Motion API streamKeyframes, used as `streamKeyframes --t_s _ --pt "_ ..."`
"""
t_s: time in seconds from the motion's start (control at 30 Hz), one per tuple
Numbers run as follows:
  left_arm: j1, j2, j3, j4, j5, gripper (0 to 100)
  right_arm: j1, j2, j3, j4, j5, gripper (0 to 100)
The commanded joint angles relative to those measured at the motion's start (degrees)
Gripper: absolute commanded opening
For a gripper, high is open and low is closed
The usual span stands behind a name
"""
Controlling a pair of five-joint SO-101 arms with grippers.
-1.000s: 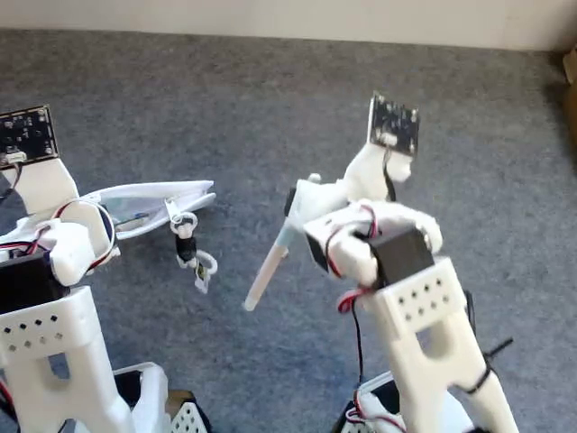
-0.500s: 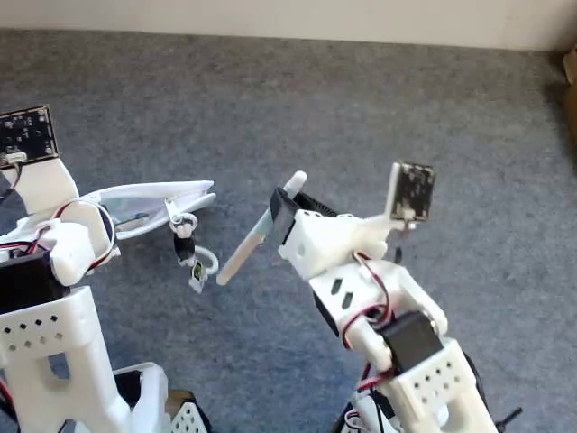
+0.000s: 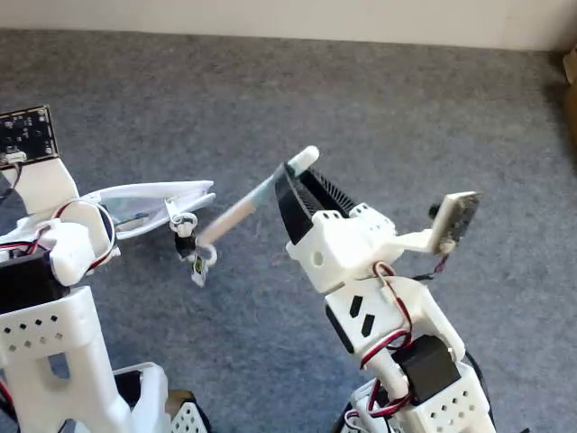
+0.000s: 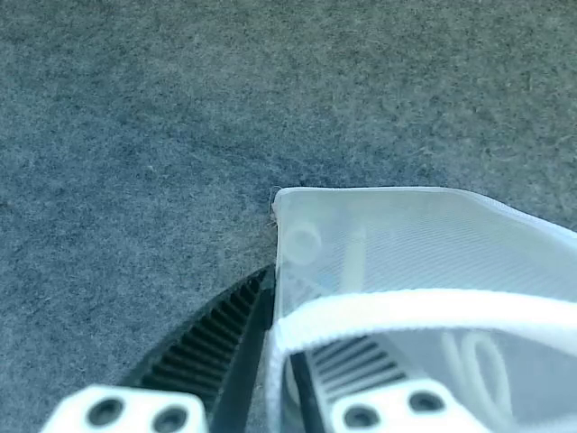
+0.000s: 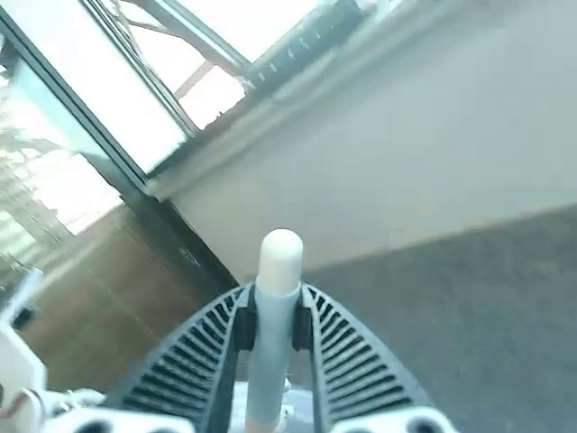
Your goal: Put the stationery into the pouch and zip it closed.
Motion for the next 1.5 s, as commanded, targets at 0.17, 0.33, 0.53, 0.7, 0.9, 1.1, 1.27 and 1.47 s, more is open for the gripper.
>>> streamKeyframes --t_s 0.17,0.33,0.53,0.7,0.9,1.1,1.27,1.47 --pt "-0.5 0.7 0.7 -0.7 -0.5 1 -0.4 -0.7 -0.4 -19.2 1.0 0.4" --pt "-0.3 0.7 0.7 -0.7 -0.5 1 -0.4 -0.7 -0.4 -26.4 1.0 0.5" --pt "-0.3 0.7 0.7 -0.7 -0.5 1 -0.4 -0.6 -0.4 -31.3 1.0 0.5" --pt "-0.3 0.7 0.7 -0.7 -0.5 1 -0.4 1.9 -0.7 -31.6 1.0 0.5" --pt "-0.3 0.9 0.7 -0.7 -0.5 1 -0.4 12.3 -0.9 -37.3 2.0 0.5" --pt "-0.2 1.1 0.7 -0.7 -0.5 1 -10.1 16.8 -0.7 -40.4 18.6 0.5" --pt "-0.2 1.1 0.7 -0.7 -0.5 1 -19.6 17.1 0.9 -40.0 29.9 0.5" --pt "-0.2 1.0 1.7 -2.1 -0.5 1 -20.3 17.1 3.6 -40.4 35.0 0.5"
